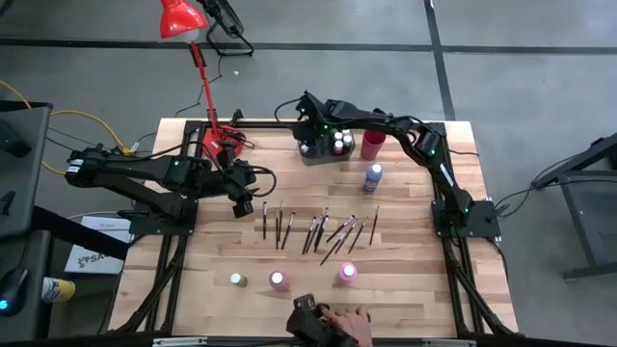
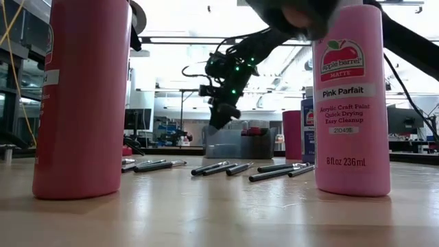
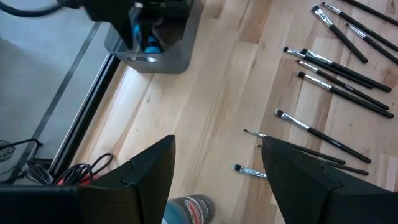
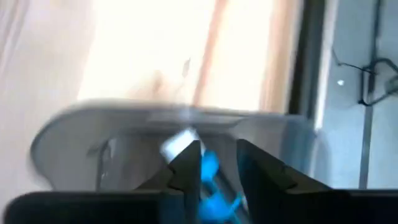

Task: Pick & Place Paint Supplies
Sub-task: Put the small light blue paint bottle into the black bin

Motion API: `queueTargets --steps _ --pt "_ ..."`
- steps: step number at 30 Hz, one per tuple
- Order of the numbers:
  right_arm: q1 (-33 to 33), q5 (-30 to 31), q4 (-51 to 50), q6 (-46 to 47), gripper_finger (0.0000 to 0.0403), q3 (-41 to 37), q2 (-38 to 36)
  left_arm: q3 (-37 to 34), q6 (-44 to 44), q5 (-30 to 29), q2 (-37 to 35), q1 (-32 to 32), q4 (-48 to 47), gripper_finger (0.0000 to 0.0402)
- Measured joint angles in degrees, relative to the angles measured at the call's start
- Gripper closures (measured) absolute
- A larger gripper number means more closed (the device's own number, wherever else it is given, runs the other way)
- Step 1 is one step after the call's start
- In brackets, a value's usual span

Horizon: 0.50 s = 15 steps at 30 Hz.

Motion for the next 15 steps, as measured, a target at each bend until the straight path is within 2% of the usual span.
queueTargets --steps 5,7,10,15 --pt "-1.00 -4.21 3.43 11.61 0.0381 0.01 -0.66 0.00 0.10 0.02 0.01 0.00 0.00 0.0169" --pt "-1.21 -4.68 3.25 13.44 0.0394 0.02 -0.99 0.00 0.15 0.04 0.01 0.00 0.00 0.0169" --pt "-1.22 -1.11 1.71 13.13 0.0393 0.02 -1.29 0.00 0.16 0.31 0.01 0.00 -0.01 0.0169" --pt "-0.95 2.36 -3.56 4.54 0.0389 0.13 -1.90 0.00 0.17 0.33 0.00 0.00 -0.02 0.0169"
